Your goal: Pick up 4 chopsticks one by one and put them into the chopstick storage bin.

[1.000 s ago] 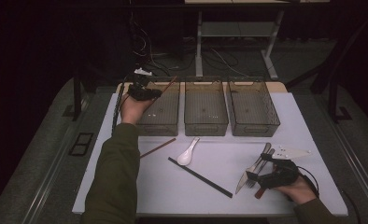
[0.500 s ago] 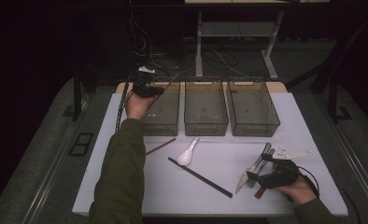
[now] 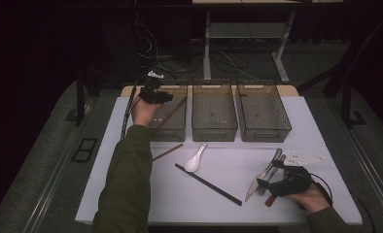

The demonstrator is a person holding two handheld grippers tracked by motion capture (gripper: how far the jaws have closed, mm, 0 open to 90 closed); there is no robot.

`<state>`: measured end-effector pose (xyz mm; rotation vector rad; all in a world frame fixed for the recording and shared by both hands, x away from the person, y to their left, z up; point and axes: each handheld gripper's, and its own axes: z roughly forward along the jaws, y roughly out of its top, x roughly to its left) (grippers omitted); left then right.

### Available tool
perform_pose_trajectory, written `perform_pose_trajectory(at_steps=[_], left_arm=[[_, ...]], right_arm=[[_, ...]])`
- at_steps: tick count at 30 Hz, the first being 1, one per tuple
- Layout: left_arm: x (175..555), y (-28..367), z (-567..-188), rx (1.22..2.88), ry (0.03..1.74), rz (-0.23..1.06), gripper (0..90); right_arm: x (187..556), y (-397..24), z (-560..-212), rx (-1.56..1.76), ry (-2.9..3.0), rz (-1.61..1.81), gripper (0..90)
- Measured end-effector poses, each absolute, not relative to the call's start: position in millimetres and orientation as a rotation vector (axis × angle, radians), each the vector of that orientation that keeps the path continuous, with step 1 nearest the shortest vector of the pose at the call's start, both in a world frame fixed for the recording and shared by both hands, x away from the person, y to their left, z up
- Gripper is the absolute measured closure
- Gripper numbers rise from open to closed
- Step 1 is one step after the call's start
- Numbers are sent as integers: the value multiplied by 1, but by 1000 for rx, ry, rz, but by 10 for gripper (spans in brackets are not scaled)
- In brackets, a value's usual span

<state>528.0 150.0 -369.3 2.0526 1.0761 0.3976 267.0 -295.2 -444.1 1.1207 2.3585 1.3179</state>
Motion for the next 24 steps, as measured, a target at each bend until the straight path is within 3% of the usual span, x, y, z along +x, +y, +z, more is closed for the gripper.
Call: perform_pose_trajectory(at_steps=[24], left_arm=[[451, 167, -356, 2033, 902, 307, 442]], right_arm=[[266, -295, -444, 1116, 2357, 1324, 25]])
